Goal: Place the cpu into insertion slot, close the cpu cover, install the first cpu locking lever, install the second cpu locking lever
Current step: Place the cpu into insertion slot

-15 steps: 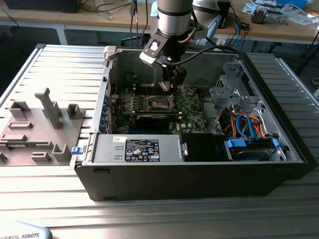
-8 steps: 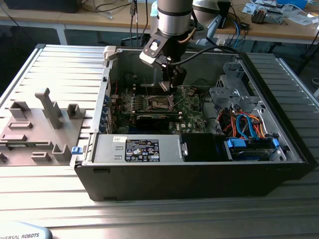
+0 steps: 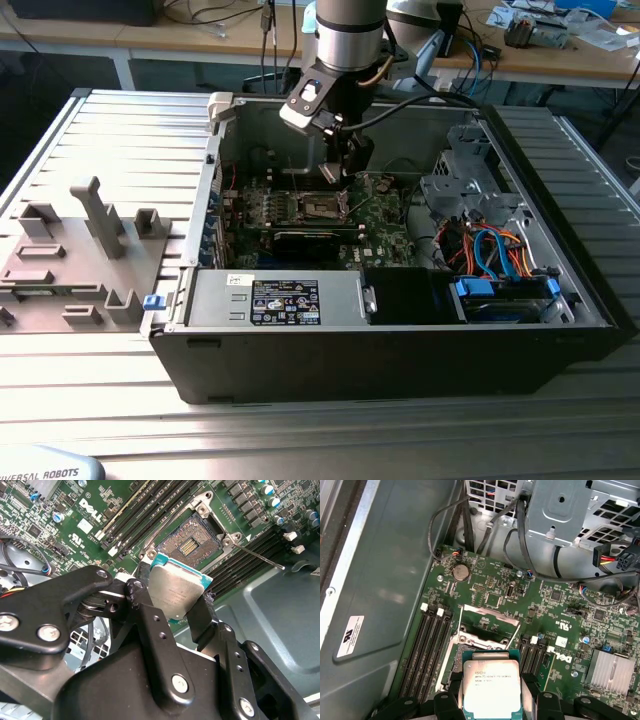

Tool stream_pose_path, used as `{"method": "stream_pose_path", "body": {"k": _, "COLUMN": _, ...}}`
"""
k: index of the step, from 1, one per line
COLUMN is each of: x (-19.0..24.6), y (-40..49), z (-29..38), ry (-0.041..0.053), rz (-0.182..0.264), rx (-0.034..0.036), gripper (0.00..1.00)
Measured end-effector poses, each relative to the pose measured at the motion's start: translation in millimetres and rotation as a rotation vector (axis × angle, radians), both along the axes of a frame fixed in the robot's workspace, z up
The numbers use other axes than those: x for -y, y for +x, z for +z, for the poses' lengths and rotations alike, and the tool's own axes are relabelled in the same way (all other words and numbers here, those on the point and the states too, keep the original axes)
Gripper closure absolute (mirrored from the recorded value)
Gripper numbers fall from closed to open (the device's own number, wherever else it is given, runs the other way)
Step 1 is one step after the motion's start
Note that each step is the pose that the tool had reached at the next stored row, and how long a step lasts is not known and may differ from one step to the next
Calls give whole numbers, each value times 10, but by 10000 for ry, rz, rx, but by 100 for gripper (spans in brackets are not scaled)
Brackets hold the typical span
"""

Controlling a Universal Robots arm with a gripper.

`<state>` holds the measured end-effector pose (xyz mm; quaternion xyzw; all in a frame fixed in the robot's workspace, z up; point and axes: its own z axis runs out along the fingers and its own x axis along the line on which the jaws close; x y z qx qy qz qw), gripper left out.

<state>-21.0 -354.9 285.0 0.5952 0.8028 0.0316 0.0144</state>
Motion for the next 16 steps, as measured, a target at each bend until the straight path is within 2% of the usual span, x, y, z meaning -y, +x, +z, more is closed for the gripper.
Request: {"method": "stream_pose_path", "body": {"k": 16, "x": 0, "y": 0, "z": -1, "ry": 0, "rz": -73, "rx": 0, "gripper": 46}}
